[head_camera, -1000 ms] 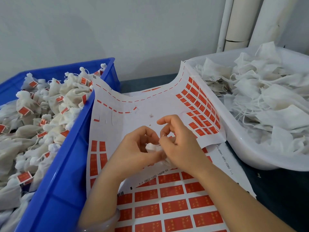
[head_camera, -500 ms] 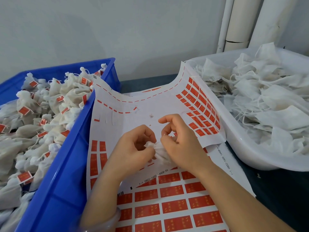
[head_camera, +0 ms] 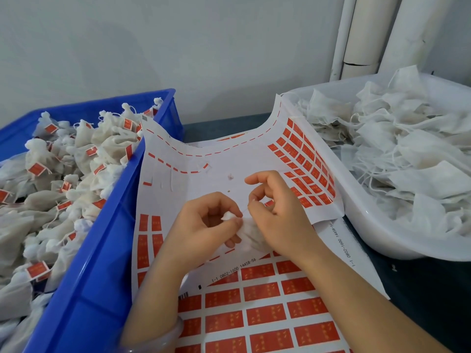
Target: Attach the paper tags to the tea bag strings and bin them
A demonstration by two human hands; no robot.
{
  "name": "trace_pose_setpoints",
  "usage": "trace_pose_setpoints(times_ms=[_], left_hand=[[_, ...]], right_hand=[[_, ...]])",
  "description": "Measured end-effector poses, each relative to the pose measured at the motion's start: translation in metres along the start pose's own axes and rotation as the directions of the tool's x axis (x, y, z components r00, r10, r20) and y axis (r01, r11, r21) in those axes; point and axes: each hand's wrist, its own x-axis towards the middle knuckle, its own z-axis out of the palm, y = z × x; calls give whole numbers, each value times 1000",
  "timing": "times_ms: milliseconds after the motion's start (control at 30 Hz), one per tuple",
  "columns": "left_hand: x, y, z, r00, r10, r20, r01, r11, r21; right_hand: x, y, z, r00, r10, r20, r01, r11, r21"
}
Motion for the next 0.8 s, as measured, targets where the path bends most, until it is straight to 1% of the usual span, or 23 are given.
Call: trace_pose_setpoints(times_ms=[133,267,433,500,567,633,667,700,733,800], left_hand=[[1,0,1,999,-14,-35,13,1000,-19],[1,0,2,998,-42,-39,40,998,-47],[2,0,6,990,-131,-60,126,988,-84],[2,0,7,988,-135,-75,128,988,-84],[3,0,9,990,-113,-81,108,992,-66],[3,0,10,993,-92,-69,90,996,-27],[3,0,11,994,-86,-63,85,996,-17],[2,0,11,995,-80,-61,78,997,-20],[2,1,11,996,-70,-63,69,997,-28],[2,1,11,997,-46,-60,45,999,-19]], right_hand=[[-1,0,1,998,-33,-49,34,999,25],[-2,0,4,995,-82,-57,84,996,35],[-3,0,3,988,-109,-108,117,991,63],[-3,-2,2,986,-116,-124,125,990,65],[-2,-3,3,987,-97,-129,111,988,111],[-2,-4,4,991,-43,-128,70,975,213],[-2,-4,4,992,14,-122,24,954,298],[-1,-5,4,990,90,-108,-38,912,407],[-1,-5,4,982,167,-84,-98,845,525],[1,-6,4,960,279,-27,-174,668,724]])
